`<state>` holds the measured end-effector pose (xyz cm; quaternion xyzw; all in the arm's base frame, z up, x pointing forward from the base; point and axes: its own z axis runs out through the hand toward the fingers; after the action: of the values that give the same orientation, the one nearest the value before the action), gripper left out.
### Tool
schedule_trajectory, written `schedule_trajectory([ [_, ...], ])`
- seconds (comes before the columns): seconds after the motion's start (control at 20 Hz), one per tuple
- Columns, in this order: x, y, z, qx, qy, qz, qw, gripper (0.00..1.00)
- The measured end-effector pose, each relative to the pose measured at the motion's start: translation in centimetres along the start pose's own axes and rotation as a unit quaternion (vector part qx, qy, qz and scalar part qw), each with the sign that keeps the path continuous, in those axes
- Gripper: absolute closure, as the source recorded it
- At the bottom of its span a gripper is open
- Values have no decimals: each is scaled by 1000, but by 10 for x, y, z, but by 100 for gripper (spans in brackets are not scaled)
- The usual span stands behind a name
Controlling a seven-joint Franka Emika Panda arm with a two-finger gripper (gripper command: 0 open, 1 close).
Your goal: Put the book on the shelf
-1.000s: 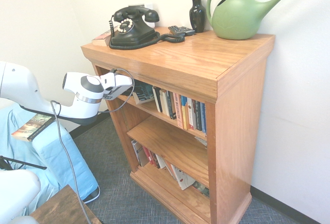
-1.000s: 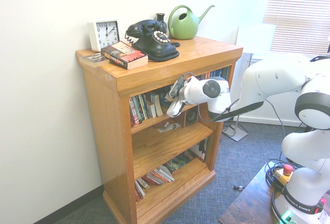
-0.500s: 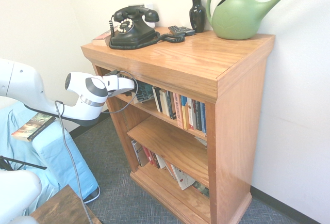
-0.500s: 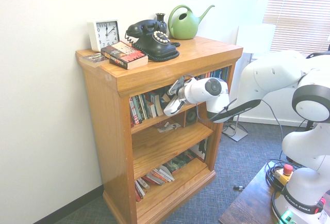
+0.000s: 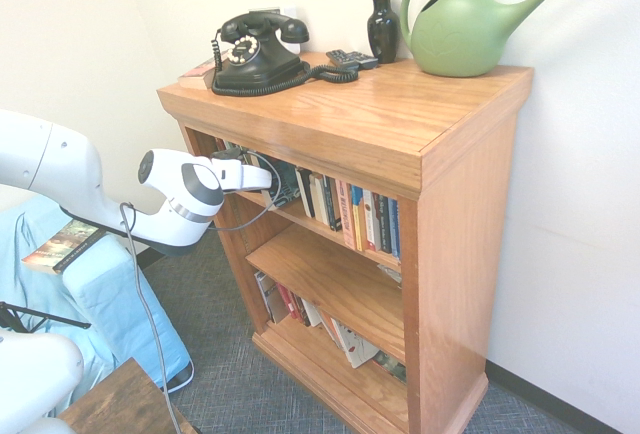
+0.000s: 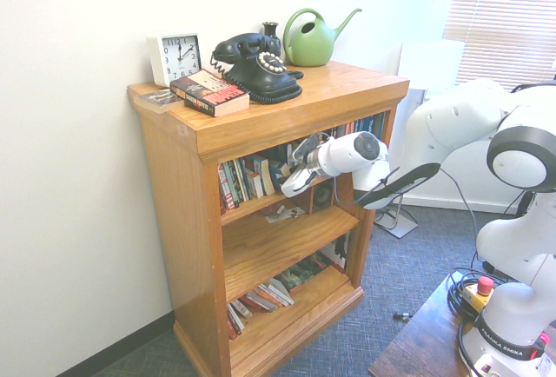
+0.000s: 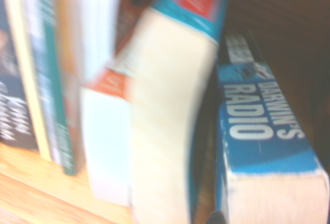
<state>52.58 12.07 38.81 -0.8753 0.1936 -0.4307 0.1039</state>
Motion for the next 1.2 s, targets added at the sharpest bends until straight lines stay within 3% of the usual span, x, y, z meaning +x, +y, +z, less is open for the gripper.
schedule_trajectory([
  [0.85,10,-8,10,24,-15,49,998,100],
  [0.9,10,-8,12,21,-16,49,998,0],
  [1.2,10,-8,17,19,-19,50,998,0],
])
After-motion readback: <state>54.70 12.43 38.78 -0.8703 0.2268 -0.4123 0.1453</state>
